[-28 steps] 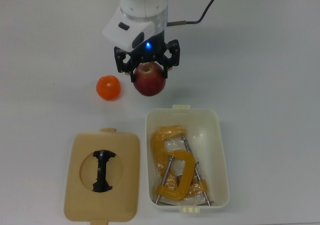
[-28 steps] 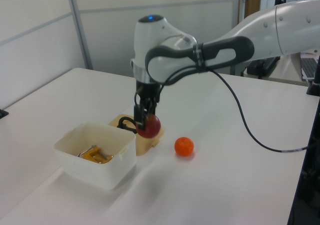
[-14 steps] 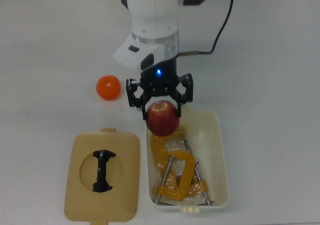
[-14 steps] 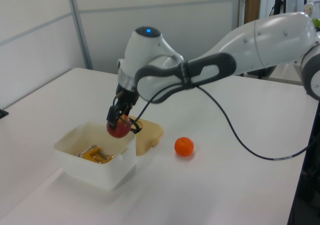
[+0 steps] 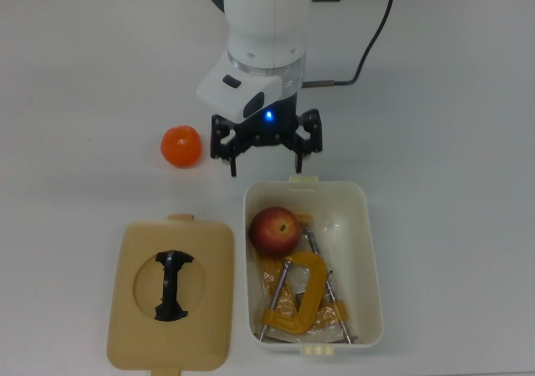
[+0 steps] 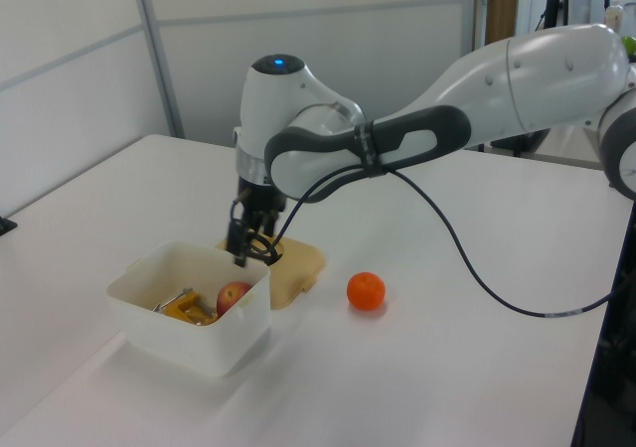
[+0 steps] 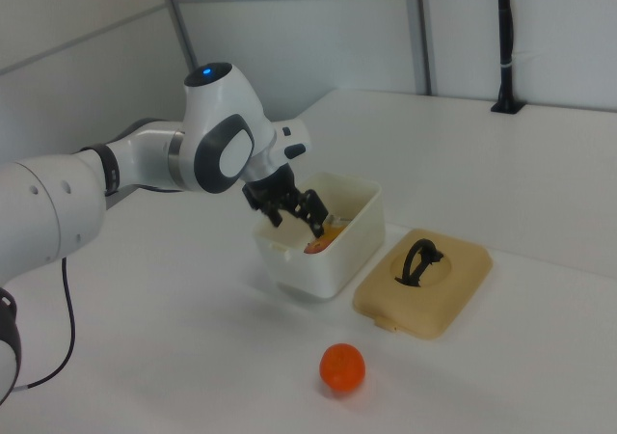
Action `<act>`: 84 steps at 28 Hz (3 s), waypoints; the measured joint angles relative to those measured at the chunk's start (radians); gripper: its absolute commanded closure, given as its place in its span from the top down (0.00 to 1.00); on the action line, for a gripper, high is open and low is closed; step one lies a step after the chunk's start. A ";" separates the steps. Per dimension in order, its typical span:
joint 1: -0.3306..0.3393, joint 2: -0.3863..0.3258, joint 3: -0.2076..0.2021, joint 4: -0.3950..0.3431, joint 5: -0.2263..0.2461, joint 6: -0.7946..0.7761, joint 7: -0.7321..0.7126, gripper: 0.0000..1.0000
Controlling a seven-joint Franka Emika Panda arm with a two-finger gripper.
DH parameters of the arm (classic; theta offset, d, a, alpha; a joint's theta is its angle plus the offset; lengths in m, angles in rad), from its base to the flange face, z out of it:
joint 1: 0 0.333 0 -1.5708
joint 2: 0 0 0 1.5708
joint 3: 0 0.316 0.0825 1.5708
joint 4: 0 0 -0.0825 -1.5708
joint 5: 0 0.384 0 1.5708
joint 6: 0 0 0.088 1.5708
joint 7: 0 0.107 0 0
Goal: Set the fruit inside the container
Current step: 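Lower the apple into the container and open the gripper, then move the gripper over the orange tangerine and lower onto it, then close the gripper around the orange tangerine, then lift the tangerine and carry it over the white container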
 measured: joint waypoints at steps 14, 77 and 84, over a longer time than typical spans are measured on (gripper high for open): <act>-0.037 -0.020 -0.016 -0.030 -0.055 -0.347 -0.044 1.00; -0.084 0.061 -0.029 0.036 -0.048 0.064 -0.047 0.15; -0.057 0.070 0.031 0.035 -0.050 0.215 0.044 0.92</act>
